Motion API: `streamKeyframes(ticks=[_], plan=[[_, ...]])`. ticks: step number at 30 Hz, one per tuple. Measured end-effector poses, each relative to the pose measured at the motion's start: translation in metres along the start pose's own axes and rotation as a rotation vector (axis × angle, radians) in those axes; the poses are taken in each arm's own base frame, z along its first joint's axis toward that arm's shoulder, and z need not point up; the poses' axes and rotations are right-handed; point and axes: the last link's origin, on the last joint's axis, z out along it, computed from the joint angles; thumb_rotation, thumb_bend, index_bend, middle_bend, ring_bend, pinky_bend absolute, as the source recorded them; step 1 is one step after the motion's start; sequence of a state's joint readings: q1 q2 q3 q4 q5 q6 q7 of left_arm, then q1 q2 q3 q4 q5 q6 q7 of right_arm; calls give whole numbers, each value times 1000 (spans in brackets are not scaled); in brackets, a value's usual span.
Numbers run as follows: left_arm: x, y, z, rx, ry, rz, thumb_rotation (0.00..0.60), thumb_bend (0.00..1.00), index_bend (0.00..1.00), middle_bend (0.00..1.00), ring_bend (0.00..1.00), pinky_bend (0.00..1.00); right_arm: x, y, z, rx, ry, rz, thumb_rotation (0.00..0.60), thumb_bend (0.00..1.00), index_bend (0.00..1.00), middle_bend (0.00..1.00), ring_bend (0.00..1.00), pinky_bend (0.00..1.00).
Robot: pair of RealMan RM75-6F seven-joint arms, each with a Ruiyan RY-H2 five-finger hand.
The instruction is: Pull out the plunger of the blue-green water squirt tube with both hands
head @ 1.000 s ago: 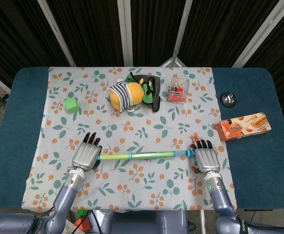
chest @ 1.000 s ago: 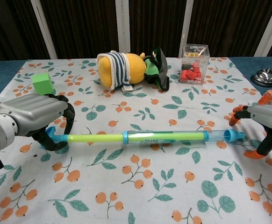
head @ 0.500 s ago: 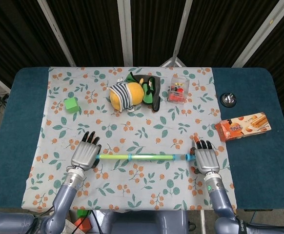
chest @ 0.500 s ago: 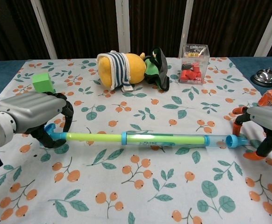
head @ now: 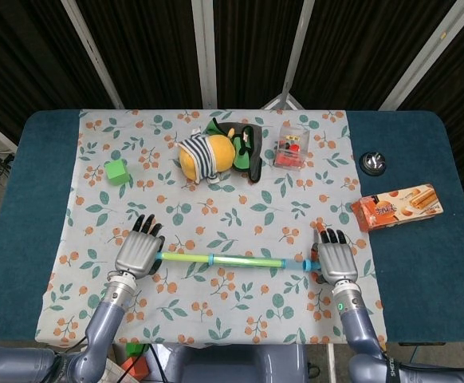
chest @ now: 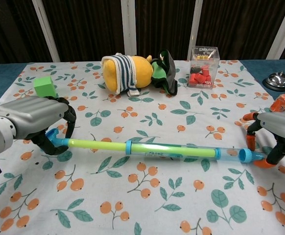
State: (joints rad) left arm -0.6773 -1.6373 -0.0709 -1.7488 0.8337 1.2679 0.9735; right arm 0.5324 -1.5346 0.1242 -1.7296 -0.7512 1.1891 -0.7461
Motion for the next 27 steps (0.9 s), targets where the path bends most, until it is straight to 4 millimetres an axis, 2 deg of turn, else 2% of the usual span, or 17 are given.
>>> streamKeyframes(ticks=[9, 20, 27], plan=[[0, 4, 0, -7, 0, -11, 600, 558, 587, 170, 0, 0, 0, -6, -1, 19, 2, 5, 600, 308, 458, 74, 0, 0], [-1, 8, 1, -13, -6, -24, 600, 558, 589, 170, 0, 0, -2, -9, 1, 20, 0, 0, 600, 308, 462, 74, 0, 0], [-1, 8, 1, -13, -5, -24, 600, 558, 589, 170, 0, 0, -1, -7, 3, 8, 9, -7, 600, 308, 643, 143, 0, 0]])
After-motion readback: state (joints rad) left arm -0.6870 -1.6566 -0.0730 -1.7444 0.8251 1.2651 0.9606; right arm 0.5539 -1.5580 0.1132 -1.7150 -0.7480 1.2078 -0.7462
